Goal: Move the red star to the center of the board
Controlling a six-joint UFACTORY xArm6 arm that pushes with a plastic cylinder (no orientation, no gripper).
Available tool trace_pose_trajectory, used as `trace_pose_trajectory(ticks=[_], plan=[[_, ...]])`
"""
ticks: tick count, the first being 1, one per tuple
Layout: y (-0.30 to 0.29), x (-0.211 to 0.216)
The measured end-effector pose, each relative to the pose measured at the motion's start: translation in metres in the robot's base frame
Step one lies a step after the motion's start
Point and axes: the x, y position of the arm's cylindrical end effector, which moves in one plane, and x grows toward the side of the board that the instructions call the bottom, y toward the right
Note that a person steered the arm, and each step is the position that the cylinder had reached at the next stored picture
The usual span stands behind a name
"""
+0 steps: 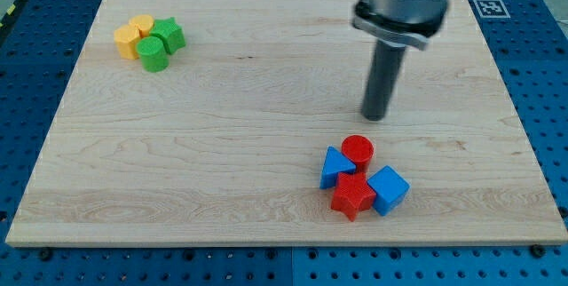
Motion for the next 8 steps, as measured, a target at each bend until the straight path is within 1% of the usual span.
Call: trace_pose_trajectory(ticks=[1, 2, 3, 4, 5, 6, 7, 8], plan=[[0.053, 0.052], [0.088, 0.108], [0.07, 0.149], [-0.001, 0.15], [-0.084, 0.146], [-0.092, 0.146], [-0.085, 0.146], [-0.061, 0.143]])
